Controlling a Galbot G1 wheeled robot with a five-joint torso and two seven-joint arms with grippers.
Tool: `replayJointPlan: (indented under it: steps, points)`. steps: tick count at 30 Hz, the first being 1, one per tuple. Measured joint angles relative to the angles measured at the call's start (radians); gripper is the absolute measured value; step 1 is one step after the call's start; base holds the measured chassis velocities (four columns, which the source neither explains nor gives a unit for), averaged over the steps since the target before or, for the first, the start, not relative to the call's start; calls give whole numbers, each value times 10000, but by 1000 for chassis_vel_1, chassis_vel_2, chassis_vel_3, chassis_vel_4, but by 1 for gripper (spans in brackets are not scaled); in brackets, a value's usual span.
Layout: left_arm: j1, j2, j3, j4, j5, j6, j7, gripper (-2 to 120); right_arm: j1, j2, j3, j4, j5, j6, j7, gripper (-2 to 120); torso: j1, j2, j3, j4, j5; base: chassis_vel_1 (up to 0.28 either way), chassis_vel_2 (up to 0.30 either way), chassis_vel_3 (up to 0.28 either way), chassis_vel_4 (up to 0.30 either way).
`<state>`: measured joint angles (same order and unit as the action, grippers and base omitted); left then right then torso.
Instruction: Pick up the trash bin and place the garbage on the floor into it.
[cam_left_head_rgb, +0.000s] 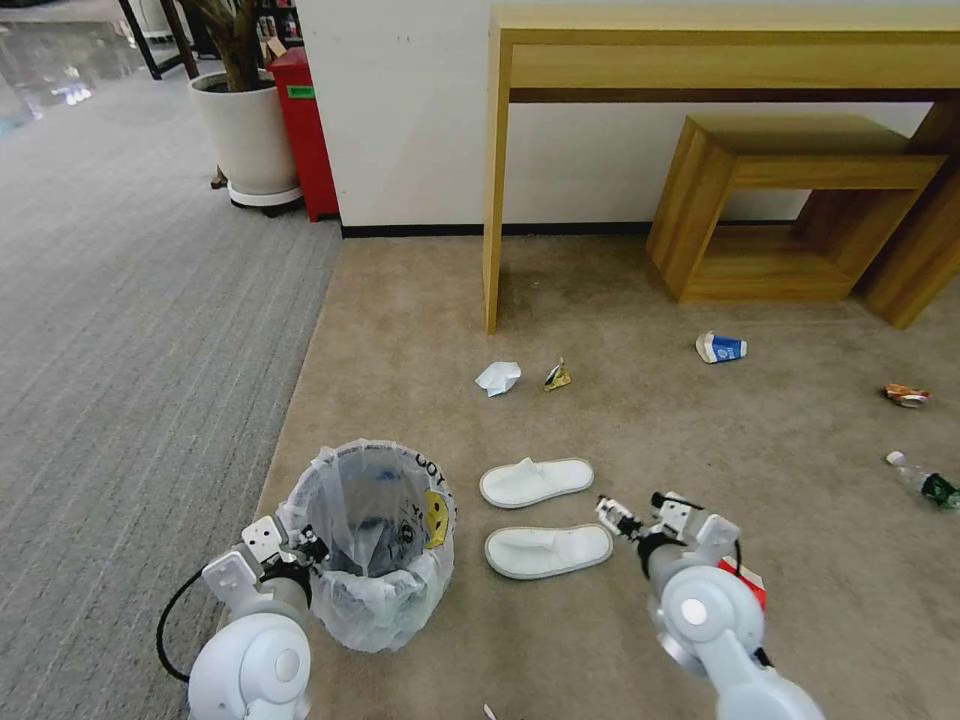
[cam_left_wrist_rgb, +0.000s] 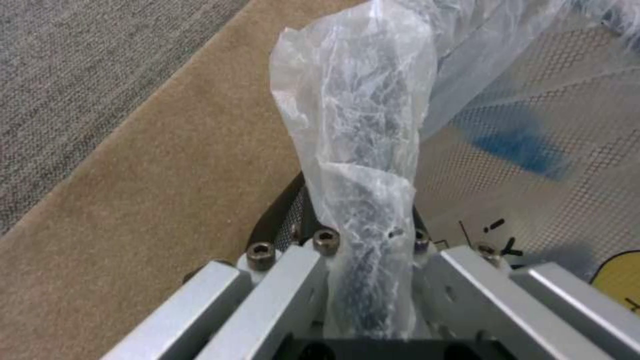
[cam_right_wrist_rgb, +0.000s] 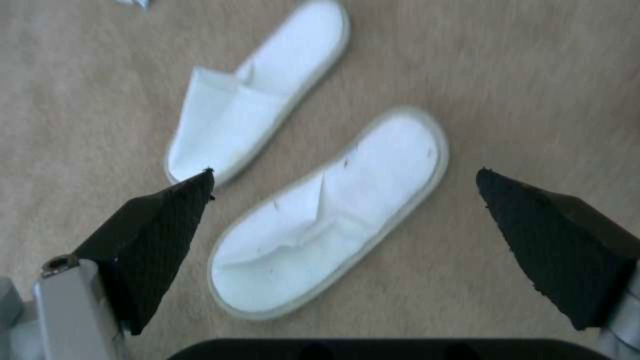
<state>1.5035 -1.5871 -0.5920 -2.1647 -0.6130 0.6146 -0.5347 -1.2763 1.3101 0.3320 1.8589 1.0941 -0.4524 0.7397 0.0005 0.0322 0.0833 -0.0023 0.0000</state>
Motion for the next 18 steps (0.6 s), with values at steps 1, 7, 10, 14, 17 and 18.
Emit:
replayJointPlan:
  steps: [1,7,10,14,17,18]
  points:
    - [5,-5,-19,1,3,-3,0,1,63,86,-37,-134,49,17,65,100,0,1,0,0,-1,0,0,0,0]
    - [63,-1,-122,-28,-17,-17,1,1,644,769,-161,-1255,60,338,36,100,0,0,0,0,-1,0,0,0,0]
    - [82,0,-138,-52,-23,-17,1,1,832,1034,-248,-1619,49,421,-19,100,0,1,0,0,-1,0,0,0,0]
    - [103,-1,-193,-99,-35,-18,2,1,979,1360,-358,-2079,9,523,-118,100,0,1,0,0,-1,0,0,0,0]
    - [130,-9,-215,-131,-39,-21,1,1,1071,1559,-420,-2588,-88,669,-199,100,0,0,0,0,-1,0,0,0,0]
    - [140,-11,-221,-140,-40,-24,1,1,1079,1599,-449,-2731,-155,729,-271,100,0,1,0,0,-1,0,0,0,0]
